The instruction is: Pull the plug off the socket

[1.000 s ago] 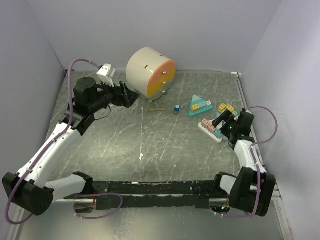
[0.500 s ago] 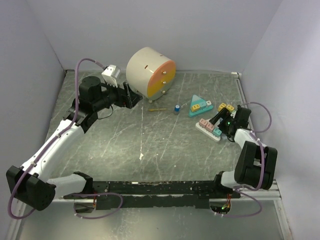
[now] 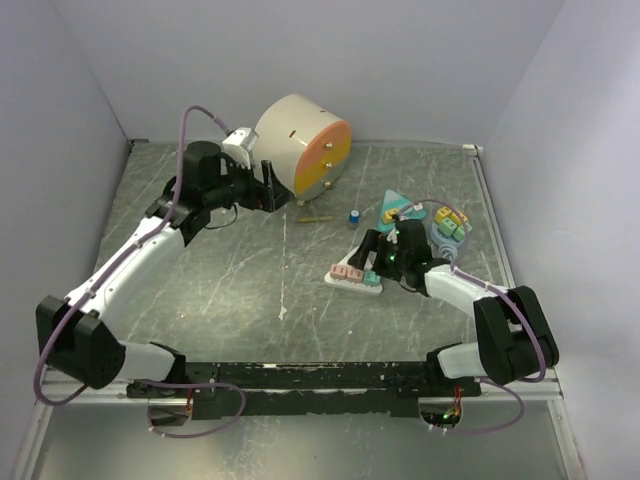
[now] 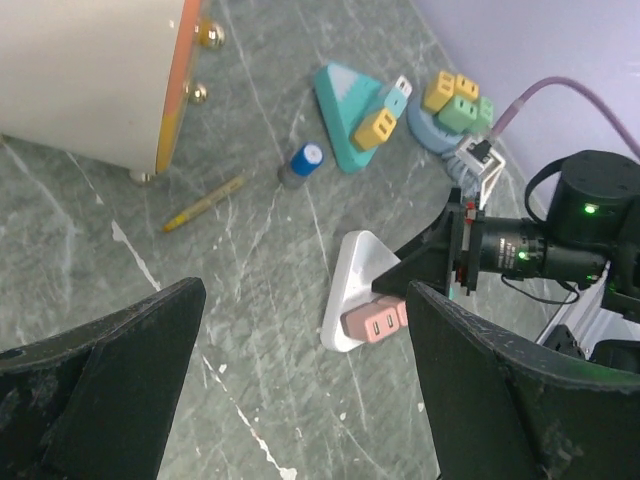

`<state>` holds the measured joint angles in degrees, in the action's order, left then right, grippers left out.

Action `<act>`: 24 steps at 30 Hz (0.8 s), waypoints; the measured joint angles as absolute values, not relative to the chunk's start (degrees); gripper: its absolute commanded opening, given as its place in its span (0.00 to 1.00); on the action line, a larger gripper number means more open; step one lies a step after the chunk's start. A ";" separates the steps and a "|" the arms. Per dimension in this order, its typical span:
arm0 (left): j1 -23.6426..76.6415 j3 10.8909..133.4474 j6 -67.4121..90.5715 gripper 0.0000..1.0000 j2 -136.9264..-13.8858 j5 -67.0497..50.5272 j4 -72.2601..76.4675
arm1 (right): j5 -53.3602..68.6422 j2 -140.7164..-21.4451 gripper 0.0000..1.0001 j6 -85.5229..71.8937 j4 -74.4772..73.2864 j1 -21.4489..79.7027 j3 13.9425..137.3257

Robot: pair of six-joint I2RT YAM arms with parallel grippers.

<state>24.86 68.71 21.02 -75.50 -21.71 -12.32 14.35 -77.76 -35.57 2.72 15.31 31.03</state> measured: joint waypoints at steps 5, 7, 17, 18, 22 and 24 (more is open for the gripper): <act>25.23 69.10 21.26 0.94 -81.36 -22.79 -14.09 | 15.68 -78.00 1.00 -36.03 4.08 19.53 31.18; 26.11 69.06 21.52 0.94 -83.13 -22.76 -14.98 | 16.21 -78.15 0.99 -34.89 4.23 19.35 31.18; 36.99 58.48 25.82 0.94 -85.58 -26.04 -10.37 | 23.88 -81.10 0.83 -26.04 2.61 17.80 35.00; 38.94 57.65 25.74 0.94 -86.08 -26.13 -10.04 | 25.21 -82.89 0.82 -25.30 2.55 17.96 36.25; 44.03 55.72 24.23 0.94 -86.35 -25.58 -8.29 | 28.88 -90.74 0.81 -24.51 2.70 19.86 42.00; 45.67 54.72 23.35 0.94 -85.89 -24.64 -7.03 | 29.67 -94.11 0.80 -24.21 2.20 22.02 45.50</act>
<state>45.67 54.72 23.35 -85.89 -24.64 -7.03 29.67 -94.11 -24.21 2.20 22.02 45.50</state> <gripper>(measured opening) 0.942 0.812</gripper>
